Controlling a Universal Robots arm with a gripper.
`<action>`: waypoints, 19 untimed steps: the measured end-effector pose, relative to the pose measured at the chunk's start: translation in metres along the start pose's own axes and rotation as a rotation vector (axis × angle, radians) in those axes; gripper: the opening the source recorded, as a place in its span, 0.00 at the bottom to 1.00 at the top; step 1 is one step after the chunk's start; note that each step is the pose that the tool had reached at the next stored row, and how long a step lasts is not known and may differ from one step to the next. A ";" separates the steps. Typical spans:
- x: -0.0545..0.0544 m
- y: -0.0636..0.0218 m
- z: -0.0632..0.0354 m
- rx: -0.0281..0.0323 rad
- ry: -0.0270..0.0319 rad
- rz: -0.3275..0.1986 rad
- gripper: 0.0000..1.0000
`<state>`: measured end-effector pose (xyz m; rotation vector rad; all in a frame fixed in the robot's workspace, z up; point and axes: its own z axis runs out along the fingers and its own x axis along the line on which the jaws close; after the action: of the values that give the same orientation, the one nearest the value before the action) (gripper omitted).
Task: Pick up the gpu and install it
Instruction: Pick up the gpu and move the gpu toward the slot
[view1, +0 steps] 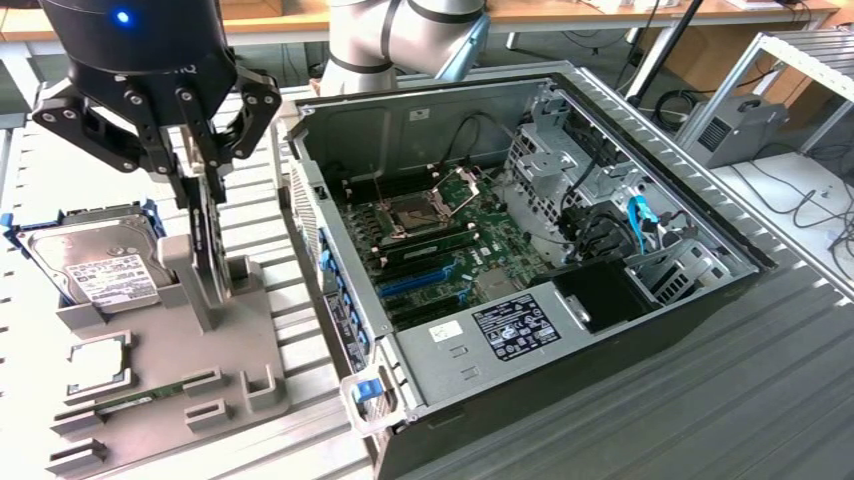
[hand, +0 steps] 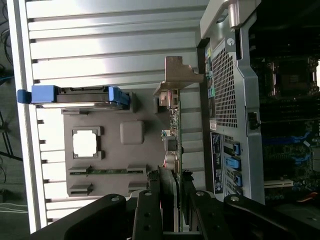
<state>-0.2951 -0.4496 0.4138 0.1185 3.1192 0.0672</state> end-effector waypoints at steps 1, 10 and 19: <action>0.000 0.0000 -0.0005 0.0000 0.0000 0.000 0.28; 0.000 0.0002 -0.0044 0.0000 0.0000 0.000 0.28; 0.000 0.0002 -0.0048 0.0000 0.0000 0.000 0.28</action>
<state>-0.2951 -0.4496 0.4187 0.1185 3.1192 0.0672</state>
